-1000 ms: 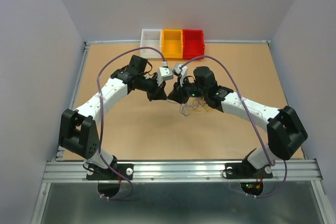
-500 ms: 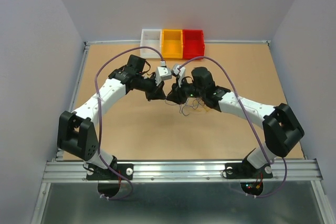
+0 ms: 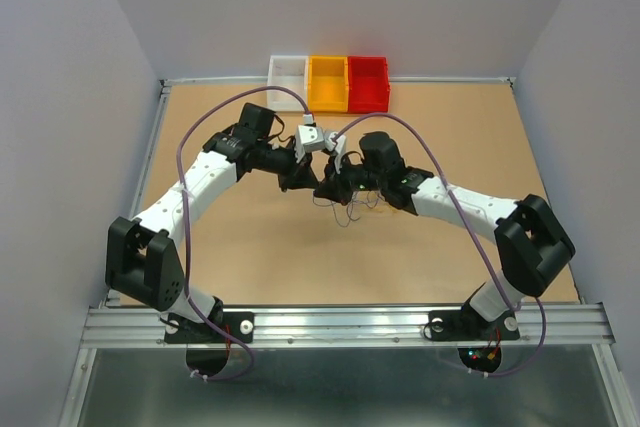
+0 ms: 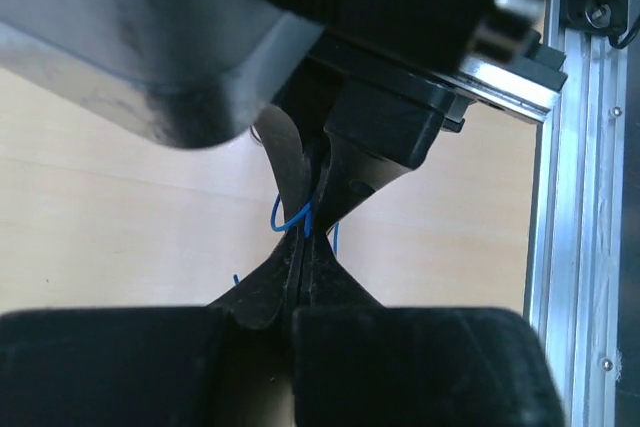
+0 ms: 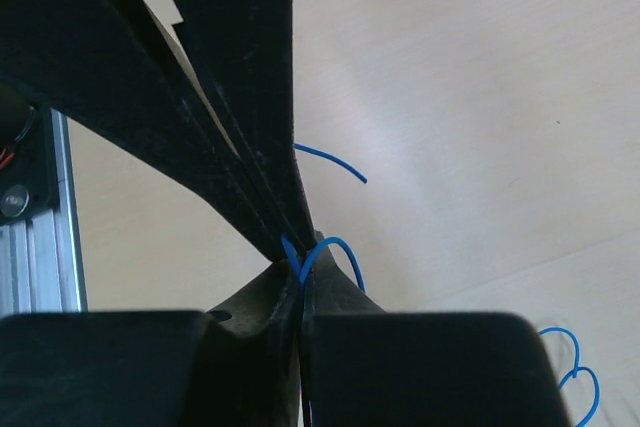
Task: Untangle the cables
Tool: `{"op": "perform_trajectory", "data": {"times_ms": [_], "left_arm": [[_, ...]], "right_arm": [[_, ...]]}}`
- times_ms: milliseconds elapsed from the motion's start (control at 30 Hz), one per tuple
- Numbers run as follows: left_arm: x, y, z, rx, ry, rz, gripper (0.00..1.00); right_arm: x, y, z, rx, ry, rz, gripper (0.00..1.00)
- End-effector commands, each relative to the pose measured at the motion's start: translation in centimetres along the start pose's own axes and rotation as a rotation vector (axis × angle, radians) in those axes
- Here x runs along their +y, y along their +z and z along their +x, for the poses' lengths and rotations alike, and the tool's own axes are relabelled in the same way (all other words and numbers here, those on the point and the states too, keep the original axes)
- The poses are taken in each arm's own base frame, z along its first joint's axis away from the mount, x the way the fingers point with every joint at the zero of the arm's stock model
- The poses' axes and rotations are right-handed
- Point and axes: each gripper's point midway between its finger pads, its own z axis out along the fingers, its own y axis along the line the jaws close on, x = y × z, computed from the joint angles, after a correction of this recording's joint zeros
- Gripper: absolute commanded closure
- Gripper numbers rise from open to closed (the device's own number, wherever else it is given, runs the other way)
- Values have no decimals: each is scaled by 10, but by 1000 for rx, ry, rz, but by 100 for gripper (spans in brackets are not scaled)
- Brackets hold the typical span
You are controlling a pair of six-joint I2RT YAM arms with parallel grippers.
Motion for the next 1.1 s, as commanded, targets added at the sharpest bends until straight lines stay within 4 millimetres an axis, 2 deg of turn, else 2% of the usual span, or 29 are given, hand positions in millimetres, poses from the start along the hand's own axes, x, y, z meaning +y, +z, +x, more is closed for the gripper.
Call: {"op": "perform_trajectory", "data": {"times_ms": [0, 33, 100, 133, 200, 233, 267, 300, 333, 367, 400, 433, 500, 533, 567, 600, 633, 667, 700, 733, 767, 800, 867, 900, 933, 967, 1000, 1033, 1067], "left_arm": [[1, -11, -22, -69, 44, -19, 86], [7, -17, -23, -82, 36, -45, 74], [21, -28, -32, -137, 10, -104, 61], [31, -43, -31, -172, -9, -146, 34], [44, -59, -38, -230, -31, -195, 29], [46, -65, -39, -247, -40, -212, 28], [55, -76, -43, -278, -49, -256, 14], [59, -80, -44, -293, -59, -280, 12], [59, -83, -43, -306, -67, -306, 10], [70, -91, -50, -335, -42, -376, 9], [73, -95, -50, -347, -53, -404, 9], [76, -100, -47, -359, -71, -460, 8], [83, -109, -52, -396, -58, -530, 8], [85, -113, -50, -402, -72, -574, 8], [88, -118, -53, -417, -60, -602, 8], [89, -121, -53, -423, -59, -624, 8], [88, -122, -52, -428, -65, -636, 8], [91, -125, -51, -429, -68, -663, 8], [92, -128, -52, -436, -66, -680, 8], [94, -129, -52, -437, -67, -692, 8], [97, -131, -49, -436, -76, -714, 8], [98, -132, -50, -440, -74, -725, 8], [102, -130, -46, -439, -84, -732, 8], [103, -130, -46, -442, -84, -734, 8], [105, -128, -44, -439, -91, -733, 8], [107, -128, -43, -439, -93, -737, 8], [109, -128, -42, -437, -98, -741, 8], [111, -127, -40, -432, -100, -741, 8], [113, -128, -39, -430, -106, -753, 8]], "right_arm": [[10, -8, -20, -79, -53, -13, 99], [7, -11, -25, -93, -57, 15, 100], [-2, -13, -26, -106, -37, 79, 99], [-18, -15, -26, -110, 2, 171, 99], [-32, -17, -27, -122, 50, 246, 99], [-48, -19, -30, -135, 93, 326, 99], [-57, -22, -33, -146, 116, 368, 99], [-68, -25, -36, -160, 137, 410, 99], [-92, -37, -50, -200, 177, 501, 99], [-108, -38, -48, -200, 209, 540, 99], [-122, -44, -52, -214, 239, 571, 99], [-149, -61, -72, -272, 302, 619, 99], [-186, -65, -67, -282, 380, 663, 99], [-209, -74, -67, -303, 419, 699, 99], [-230, -71, -80, -327, 414, 720, 100], [-244, -70, -83, -334, 412, 750, 100], [-265, -77, -83, -342, 408, 821, 99], [-278, -79, -93, -363, 392, 847, 99], [-306, -77, -97, -381, 380, 917, 100], [-319, -77, -105, -404, 369, 947, 99], [-337, -76, -101, -407, 369, 979, 100], [-360, -67, -107, -432, 357, 994, 99], [-392, -56, -97, -439, 354, 993, 99], [-401, -64, -142, -540, 301, 989, 100], [-432, -40, -93, -482, 319, 1031, 99], [-443, -37, -96, -509, 299, 1051, 100], [-456, -32, -88, -519, 288, 1077, 99], [-464, -50, -117, -608, 233, 1137, 99], [-482, -34, -73, -564, 248, 1176, 99]]}}
